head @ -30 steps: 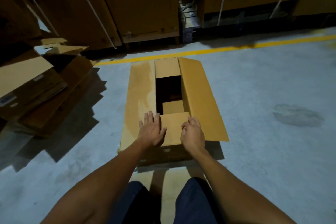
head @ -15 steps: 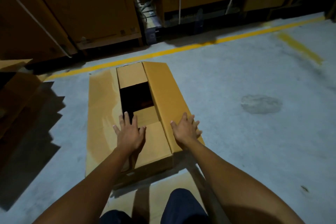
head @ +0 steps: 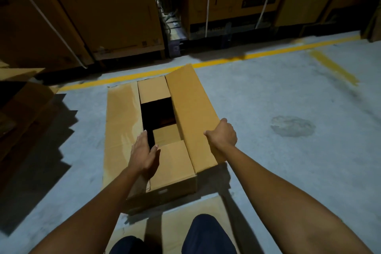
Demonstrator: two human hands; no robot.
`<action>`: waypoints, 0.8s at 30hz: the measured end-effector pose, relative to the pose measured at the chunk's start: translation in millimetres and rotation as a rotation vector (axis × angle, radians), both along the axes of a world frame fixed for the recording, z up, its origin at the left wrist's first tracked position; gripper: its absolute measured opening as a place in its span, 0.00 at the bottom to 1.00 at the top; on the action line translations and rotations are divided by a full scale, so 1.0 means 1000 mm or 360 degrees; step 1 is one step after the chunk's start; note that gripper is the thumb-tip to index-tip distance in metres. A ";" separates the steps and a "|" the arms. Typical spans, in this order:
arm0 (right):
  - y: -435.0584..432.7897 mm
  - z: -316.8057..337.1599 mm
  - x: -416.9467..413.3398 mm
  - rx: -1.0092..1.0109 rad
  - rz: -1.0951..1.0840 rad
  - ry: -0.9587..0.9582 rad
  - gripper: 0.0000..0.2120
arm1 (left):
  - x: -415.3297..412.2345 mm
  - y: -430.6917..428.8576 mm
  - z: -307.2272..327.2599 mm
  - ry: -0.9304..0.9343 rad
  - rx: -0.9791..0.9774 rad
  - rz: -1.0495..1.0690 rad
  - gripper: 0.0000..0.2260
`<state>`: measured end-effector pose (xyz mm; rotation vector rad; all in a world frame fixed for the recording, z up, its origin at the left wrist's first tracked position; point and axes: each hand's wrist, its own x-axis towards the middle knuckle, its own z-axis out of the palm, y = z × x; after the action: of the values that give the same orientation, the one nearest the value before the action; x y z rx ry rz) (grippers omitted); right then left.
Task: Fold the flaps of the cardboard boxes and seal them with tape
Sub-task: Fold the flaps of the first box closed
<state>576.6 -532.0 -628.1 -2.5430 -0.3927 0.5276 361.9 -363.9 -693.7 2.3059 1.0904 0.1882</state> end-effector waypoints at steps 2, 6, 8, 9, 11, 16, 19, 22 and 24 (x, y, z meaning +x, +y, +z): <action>0.001 0.018 -0.005 0.0035 0.0082 -0.0103 0.22 | -0.009 0.000 0.002 0.0010 -0.0045 -0.0014 0.29; 0.013 0.045 -0.029 0.0078 0.0297 -0.0275 0.13 | -0.025 -0.010 0.013 0.0000 -0.0103 -0.0067 0.27; 0.022 0.054 -0.046 0.0067 0.0434 -0.0324 0.08 | -0.033 -0.018 0.020 -0.0010 -0.0147 -0.0062 0.24; 0.027 0.057 -0.055 0.0066 0.0507 -0.0332 0.07 | -0.037 -0.020 0.020 0.0005 -0.0163 -0.0043 0.25; 0.037 0.058 -0.076 0.0096 0.0646 -0.0297 0.11 | -0.046 -0.022 0.017 0.0046 -0.0168 -0.0024 0.25; 0.055 0.026 -0.131 0.0255 0.0832 -0.0067 0.26 | -0.061 -0.027 0.010 0.0038 -0.0022 -0.0081 0.25; 0.065 -0.001 -0.150 0.0015 0.0969 -0.0132 0.33 | -0.064 -0.021 0.005 0.0045 0.0052 -0.0101 0.26; 0.065 -0.025 -0.157 -0.0262 0.1233 -0.0268 0.29 | -0.067 -0.019 0.002 -0.0053 0.0066 -0.0058 0.24; 0.059 -0.042 -0.154 -0.0378 0.1424 -0.0348 0.26 | -0.069 -0.024 0.000 -0.0096 0.0101 -0.0055 0.23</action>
<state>423.0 -472.9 -670.5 -2.5415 -1.6634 0.6214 292.8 -387.5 -694.0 2.3578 1.0275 0.2807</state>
